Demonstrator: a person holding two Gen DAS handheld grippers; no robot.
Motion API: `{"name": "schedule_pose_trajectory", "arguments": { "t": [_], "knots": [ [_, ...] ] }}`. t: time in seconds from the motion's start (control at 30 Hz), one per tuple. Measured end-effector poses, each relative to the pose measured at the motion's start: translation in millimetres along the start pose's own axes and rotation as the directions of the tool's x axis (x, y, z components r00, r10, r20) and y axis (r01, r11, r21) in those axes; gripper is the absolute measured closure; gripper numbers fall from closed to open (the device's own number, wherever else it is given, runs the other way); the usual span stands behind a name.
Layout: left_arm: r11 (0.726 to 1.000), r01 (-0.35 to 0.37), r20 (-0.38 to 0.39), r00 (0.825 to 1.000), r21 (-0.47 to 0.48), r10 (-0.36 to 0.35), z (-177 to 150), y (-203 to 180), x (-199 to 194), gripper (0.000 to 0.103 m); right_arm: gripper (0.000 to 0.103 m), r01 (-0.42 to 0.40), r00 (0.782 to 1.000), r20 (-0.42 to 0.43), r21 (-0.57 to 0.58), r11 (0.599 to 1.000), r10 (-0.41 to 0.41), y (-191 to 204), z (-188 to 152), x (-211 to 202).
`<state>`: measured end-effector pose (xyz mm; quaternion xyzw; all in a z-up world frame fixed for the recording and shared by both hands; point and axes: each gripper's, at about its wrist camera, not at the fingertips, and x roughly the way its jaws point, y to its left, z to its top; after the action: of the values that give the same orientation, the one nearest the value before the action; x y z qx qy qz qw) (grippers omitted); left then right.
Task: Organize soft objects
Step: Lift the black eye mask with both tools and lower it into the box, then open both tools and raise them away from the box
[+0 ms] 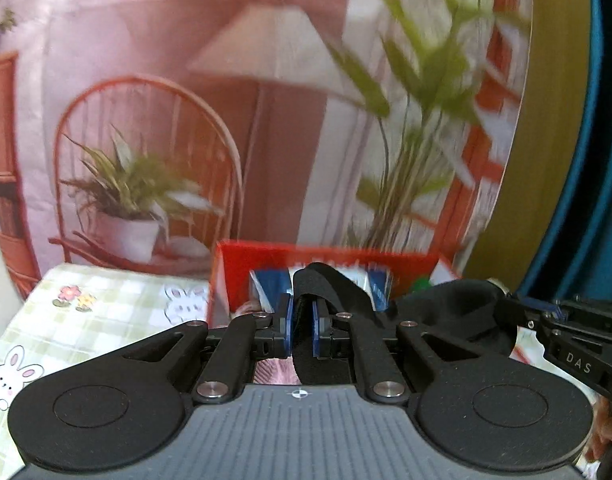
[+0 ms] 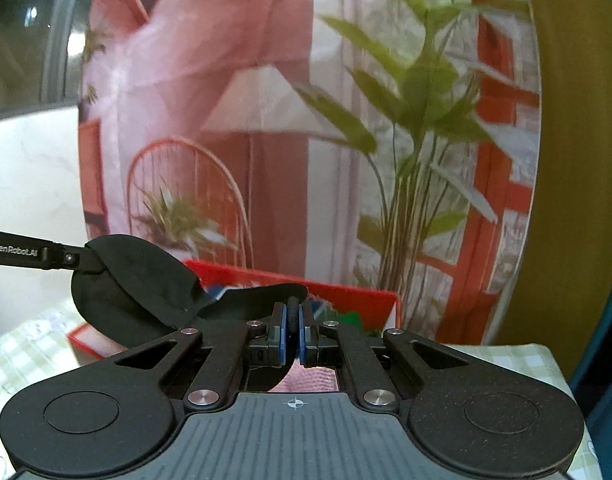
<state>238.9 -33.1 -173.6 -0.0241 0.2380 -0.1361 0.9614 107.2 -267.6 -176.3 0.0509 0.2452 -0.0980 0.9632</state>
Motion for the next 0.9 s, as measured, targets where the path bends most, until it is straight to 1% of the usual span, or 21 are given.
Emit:
{"name": "schedule_pose_trajectory", "arguments": {
  "t": [0.1, 0.23, 0.3, 0.43, 0.5, 0.53, 0.6, 0.63, 0.67, 0.7, 0.8, 0.83, 0.87, 0.9],
  "knots": [
    [1.000, 0.006, -0.082, 0.997, 0.028, -0.004, -6.0, -6.8, 22.2, 0.093, 0.098, 0.006, 0.998, -0.062, -0.031, 1.000, -0.008, 1.4, -8.0, 17.1],
    [0.999, 0.006, -0.146, 0.989, 0.053, 0.002, -16.1, -11.9, 38.8, 0.093, 0.098, 0.005, 0.989, -0.148, -0.036, 0.999, -0.011, 1.9, -21.3, 33.0],
    [0.999, -0.002, -0.159, 0.987, 0.054, 0.011, -18.7, -7.1, 42.8, 0.093, 0.097, 0.013, 0.984, -0.179, -0.034, 0.999, -0.019, 1.3, -26.7, 38.2],
    [1.000, -0.008, -0.168, 0.986, 0.030, 0.013, -17.8, 0.1, 44.8, 0.092, 0.097, 0.027, 0.979, -0.204, -0.001, 1.000, -0.027, -3.7, -30.8, 42.3],
    [1.000, -0.012, -0.164, 0.986, 0.026, 0.016, -15.7, 1.0, 41.3, 0.091, 0.095, 0.033, 0.977, -0.211, 0.012, 0.999, -0.029, -5.7, -30.3, 42.3],
    [1.000, -0.012, -0.163, 0.986, 0.026, 0.016, -13.9, 0.8, 39.9, 0.088, 0.093, 0.036, 0.977, -0.211, 0.010, 0.999, -0.033, -6.3, -29.1, 41.6],
    [0.999, -0.014, -0.157, 0.987, 0.031, 0.018, -10.5, -0.6, 34.0, 0.072, 0.085, 0.045, 0.978, -0.205, 0.001, 0.999, -0.043, -5.2, -26.4, 37.8],
    [0.999, -0.016, -0.146, 0.989, 0.033, 0.021, -8.4, -1.9, 30.5, 0.057, 0.083, 0.047, 0.979, -0.200, -0.001, 0.999, -0.046, -5.3, -24.2, 35.5],
    [0.999, -0.020, -0.135, 0.991, 0.032, 0.024, -6.6, -3.1, 25.6, 0.047, 0.080, 0.047, 0.980, -0.193, -0.002, 0.999, -0.047, -5.1, -21.5, 32.6],
    [0.999, -0.027, -0.125, 0.992, 0.030, 0.030, -4.1, -4.0, 20.8, 0.044, 0.077, 0.048, 0.981, -0.188, -0.002, 0.999, -0.047, -5.4, -18.8, 29.1],
    [0.998, -0.052, -0.096, 0.994, 0.044, 0.056, 8.8, -10.4, 3.4, 0.030, 0.053, 0.049, 0.985, -0.168, 0.007, 0.999, -0.047, -6.6, -7.0, 14.7],
    [0.997, -0.062, -0.077, 0.995, 0.052, 0.066, 13.5, -13.2, -4.4, 0.019, 0.049, 0.046, 0.987, -0.155, 0.010, 0.999, -0.044, -7.3, -1.6, 7.9],
    [0.996, -0.071, -0.052, 0.996, 0.062, 0.074, 18.9, -16.1, -14.3, 0.008, 0.041, 0.046, 0.989, -0.144, 0.009, 0.999, -0.044, -8.1, 4.2, 1.9],
    [0.994, -0.081, -0.024, 0.996, 0.072, 0.083, 24.1, -18.8, -25.3, 0.004, 0.032, 0.049, 0.991, -0.128, 0.005, 0.999, -0.048, -8.2, 11.2, -6.0]
  ]
}}
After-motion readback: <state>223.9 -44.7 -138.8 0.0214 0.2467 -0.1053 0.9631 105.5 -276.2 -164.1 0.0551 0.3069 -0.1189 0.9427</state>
